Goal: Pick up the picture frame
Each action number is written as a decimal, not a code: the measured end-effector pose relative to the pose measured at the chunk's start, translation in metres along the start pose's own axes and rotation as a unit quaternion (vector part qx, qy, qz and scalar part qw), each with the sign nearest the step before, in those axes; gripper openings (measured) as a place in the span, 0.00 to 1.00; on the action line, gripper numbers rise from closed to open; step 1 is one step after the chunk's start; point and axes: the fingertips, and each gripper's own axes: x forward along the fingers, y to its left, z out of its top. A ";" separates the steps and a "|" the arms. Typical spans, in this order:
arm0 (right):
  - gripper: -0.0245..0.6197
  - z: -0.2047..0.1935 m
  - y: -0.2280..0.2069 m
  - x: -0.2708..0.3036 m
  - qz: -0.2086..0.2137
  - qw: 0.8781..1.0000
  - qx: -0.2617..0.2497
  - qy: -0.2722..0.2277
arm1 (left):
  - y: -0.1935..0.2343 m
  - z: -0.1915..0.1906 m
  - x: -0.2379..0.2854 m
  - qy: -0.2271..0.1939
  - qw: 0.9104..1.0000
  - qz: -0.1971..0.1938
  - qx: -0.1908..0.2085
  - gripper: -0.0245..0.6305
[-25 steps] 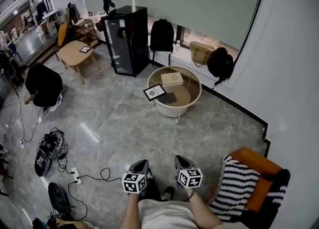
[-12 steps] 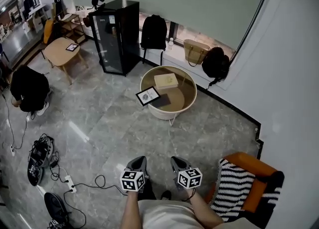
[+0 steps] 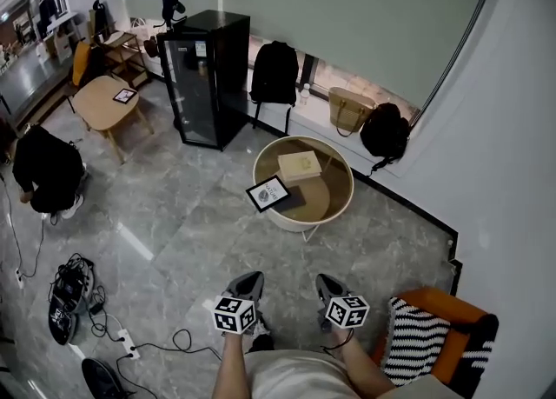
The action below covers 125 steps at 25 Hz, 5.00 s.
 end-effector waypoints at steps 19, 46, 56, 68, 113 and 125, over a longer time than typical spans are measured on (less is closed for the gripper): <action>0.09 0.016 0.004 0.084 -0.032 0.999 0.025 0.008 | 0.086 -0.025 0.014 0.072 0.997 0.019 -0.027 0.07; 0.09 0.203 -0.070 0.312 -0.006 0.998 0.040 -0.048 | 0.179 0.123 0.225 0.146 0.985 -0.023 0.088 0.07; 0.09 0.152 -0.079 0.354 -0.029 0.994 0.104 0.010 | 0.221 0.103 0.258 0.200 0.978 -0.040 0.048 0.07; 0.09 0.078 -0.104 0.455 -0.056 0.991 0.114 0.051 | 0.313 0.016 0.316 0.283 0.956 -0.069 0.043 0.07; 0.42 -0.128 -0.194 0.622 -0.007 0.886 0.463 -0.001 | 0.401 -0.104 0.501 0.300 0.940 -0.123 0.105 0.07; 0.42 -0.121 -0.193 0.649 0.064 0.857 0.510 -0.021 | 0.405 -0.110 0.490 0.307 0.936 -0.122 0.119 0.07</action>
